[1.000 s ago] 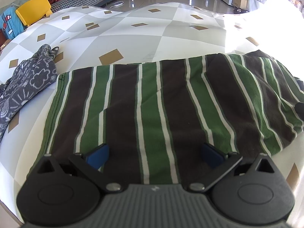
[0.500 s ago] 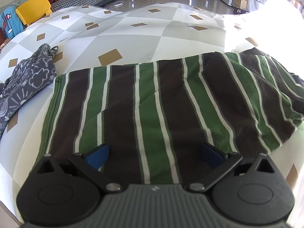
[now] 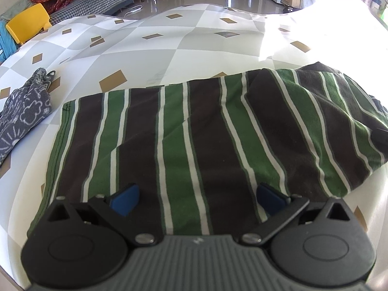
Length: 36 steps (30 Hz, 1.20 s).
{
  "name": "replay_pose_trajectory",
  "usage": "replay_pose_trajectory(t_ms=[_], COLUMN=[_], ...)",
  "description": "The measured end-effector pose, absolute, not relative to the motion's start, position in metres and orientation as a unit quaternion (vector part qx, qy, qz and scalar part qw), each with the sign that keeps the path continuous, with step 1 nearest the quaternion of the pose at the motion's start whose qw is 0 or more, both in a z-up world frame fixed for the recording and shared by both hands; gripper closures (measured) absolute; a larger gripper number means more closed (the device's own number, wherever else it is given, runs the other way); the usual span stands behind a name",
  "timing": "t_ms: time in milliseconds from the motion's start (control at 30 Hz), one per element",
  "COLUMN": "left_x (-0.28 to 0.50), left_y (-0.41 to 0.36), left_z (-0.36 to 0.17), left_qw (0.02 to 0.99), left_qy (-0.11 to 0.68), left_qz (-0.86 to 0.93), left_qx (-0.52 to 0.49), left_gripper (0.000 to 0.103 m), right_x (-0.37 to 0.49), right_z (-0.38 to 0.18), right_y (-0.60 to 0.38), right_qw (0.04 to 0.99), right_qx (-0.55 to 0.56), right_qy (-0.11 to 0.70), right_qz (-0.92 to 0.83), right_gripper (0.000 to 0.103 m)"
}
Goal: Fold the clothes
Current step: 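Close the right tool on the striped shirt end, then lift the held shirt end with the right tool and fold it over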
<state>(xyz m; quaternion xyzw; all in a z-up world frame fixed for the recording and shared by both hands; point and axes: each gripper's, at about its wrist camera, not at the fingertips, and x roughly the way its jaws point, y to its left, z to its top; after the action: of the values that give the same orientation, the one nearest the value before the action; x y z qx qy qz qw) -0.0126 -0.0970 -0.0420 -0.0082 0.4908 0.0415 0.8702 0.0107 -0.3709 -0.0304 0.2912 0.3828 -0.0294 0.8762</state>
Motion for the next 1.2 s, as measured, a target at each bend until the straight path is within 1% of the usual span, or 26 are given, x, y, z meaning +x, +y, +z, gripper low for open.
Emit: replay_pose_trajectory(t_ms=[100,300,533,667,700,733,767,800,933,1200], left_x=[-0.012,-0.012,-0.013,-0.013,-0.013,-0.013,-0.013,-0.013,-0.013,-0.013], left_y=[-0.098,-0.097,-0.098,-0.099,-0.099,-0.099,-0.099,-0.099,-0.097,-0.07], left_z=[-0.043,-0.044,-0.044,-0.045,-0.045,-0.045,-0.045,-0.044,-0.043,-0.032], left_qw=[0.871,0.872,0.873,0.873,0.873,0.873,0.873,0.873,0.872,0.873], left_qy=[0.49,0.489,0.487,0.486,0.485,0.485,0.486,0.486,0.487,0.478], left_qz=[0.04,0.038,0.038,0.037,0.036,0.036,0.036,0.036,0.036,0.076], left_qx=[-0.008,-0.01,-0.01,-0.009,-0.009,-0.009,-0.01,-0.011,-0.016,-0.052], left_gripper=[0.0,0.0,0.0,0.0,0.0,0.0,0.0,0.0,0.0,0.0], right_x=[0.011,0.012,0.01,0.013,0.014,0.015,0.018,0.02,0.019,0.009], right_z=[-0.036,-0.038,-0.042,-0.042,-0.041,-0.04,-0.04,-0.04,-0.032,0.017], right_y=[-0.376,-0.372,-0.374,-0.37,-0.368,-0.366,-0.365,-0.365,-0.365,-0.334], right_qw=[0.872,0.878,0.878,0.887,0.89,0.892,0.892,0.89,0.89,0.93], right_qx=[0.316,0.322,0.343,0.325,0.316,0.305,0.296,0.295,0.297,0.233], right_qy=[0.372,0.35,0.33,0.324,0.326,0.329,0.337,0.343,0.342,0.284], right_qz=[-0.035,-0.043,-0.054,-0.053,-0.052,-0.053,-0.054,-0.054,-0.048,0.017], right_gripper=[0.071,0.066,0.066,0.065,0.067,0.071,0.086,0.092,0.093,0.094])
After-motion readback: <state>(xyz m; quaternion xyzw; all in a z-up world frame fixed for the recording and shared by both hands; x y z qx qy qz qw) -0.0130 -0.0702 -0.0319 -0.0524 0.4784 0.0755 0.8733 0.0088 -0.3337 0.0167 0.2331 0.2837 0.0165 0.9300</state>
